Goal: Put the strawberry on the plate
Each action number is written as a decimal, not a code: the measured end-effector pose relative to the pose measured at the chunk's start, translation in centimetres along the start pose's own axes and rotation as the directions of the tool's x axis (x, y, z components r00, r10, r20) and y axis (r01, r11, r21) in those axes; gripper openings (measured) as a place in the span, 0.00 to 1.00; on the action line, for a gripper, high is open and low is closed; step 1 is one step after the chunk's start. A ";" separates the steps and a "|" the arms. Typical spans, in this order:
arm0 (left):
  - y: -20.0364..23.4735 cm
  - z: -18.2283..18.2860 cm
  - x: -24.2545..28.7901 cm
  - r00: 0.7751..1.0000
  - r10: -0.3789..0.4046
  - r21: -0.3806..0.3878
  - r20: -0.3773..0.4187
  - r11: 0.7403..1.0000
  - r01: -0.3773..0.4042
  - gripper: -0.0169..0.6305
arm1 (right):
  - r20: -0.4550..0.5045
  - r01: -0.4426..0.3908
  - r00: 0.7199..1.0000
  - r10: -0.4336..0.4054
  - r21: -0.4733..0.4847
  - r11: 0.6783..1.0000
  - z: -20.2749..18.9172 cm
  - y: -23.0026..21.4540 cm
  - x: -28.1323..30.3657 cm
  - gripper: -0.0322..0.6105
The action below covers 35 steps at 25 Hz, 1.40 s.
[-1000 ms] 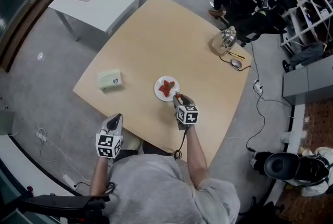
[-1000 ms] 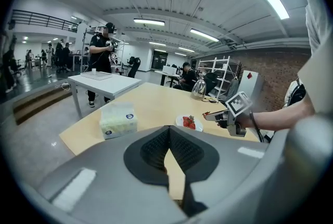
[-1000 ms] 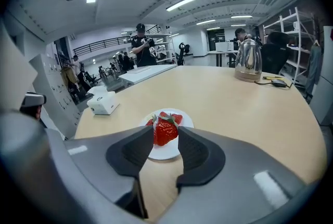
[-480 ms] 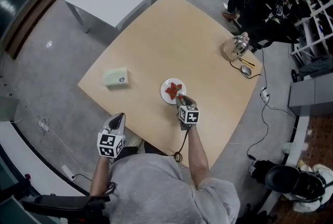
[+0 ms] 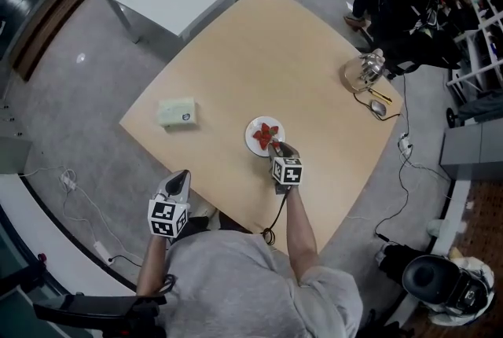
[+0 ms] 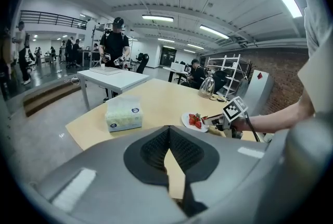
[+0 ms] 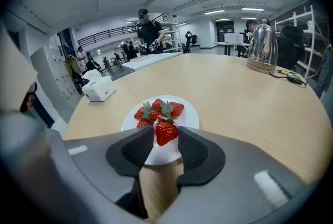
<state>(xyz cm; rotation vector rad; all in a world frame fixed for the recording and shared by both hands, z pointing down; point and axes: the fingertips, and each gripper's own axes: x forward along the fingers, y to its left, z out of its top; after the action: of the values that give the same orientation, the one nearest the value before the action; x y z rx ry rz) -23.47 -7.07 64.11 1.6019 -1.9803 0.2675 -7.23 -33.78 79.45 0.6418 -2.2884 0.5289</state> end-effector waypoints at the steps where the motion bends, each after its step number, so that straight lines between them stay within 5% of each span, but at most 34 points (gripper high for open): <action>1: 0.0 -0.1 0.0 1.000 0.003 -0.001 -0.002 1.000 -0.003 0.06 | -0.004 -0.002 1.000 0.002 -0.004 1.000 -0.1 0.0 0.2 0.29; 35: 0.0 -0.8 -0.7 0.999 0.030 -0.025 -0.014 0.999 -0.030 0.06 | -0.001 -0.018 1.000 0.018 0.008 1.000 -0.1 -0.2 1.0 0.31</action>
<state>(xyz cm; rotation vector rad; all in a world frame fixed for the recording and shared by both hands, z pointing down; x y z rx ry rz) -23.14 -6.07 64.37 1.5517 -1.9911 0.2640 -7.72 -34.15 80.20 0.6251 -2.2946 0.5471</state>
